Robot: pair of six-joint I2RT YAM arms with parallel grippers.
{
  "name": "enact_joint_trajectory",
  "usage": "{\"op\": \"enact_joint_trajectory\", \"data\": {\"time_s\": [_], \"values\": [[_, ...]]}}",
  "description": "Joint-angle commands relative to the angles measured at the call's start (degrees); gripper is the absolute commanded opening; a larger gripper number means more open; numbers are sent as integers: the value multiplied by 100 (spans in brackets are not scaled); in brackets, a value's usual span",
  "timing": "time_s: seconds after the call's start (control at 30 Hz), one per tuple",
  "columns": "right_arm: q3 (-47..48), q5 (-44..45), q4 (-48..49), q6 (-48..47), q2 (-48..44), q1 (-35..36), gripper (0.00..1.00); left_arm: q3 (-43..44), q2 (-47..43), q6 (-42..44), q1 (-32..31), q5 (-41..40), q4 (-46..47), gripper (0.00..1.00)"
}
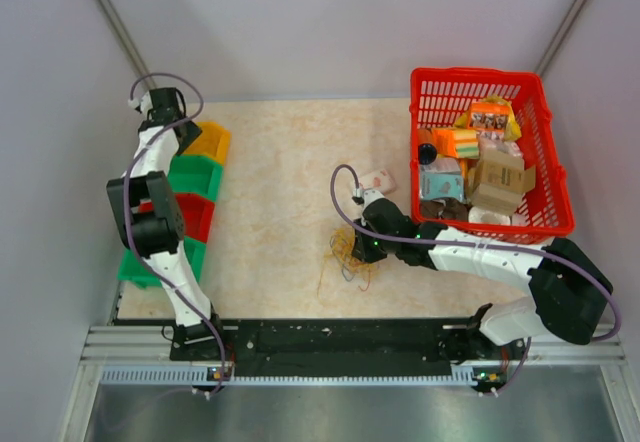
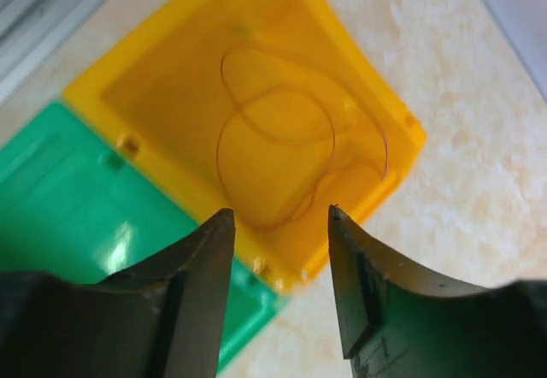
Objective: Untangle the cables
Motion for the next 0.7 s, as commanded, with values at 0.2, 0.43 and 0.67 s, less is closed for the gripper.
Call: {"op": "enact_joint_trajectory", "data": {"time_s": [0.2,0.43,0.67], "values": [[129,-581,497,-1,-101,-294,0,-4111,-4051,-141,-993,2660,1487,61],[375,-1075,586,17,-127,-330,0,-6090,-5520,246,-2917,4368,2164,62],[630,-1592,402,-291,-4,-330,0,-5972,-5795,1167,-4613,3352,1615,55]]}}
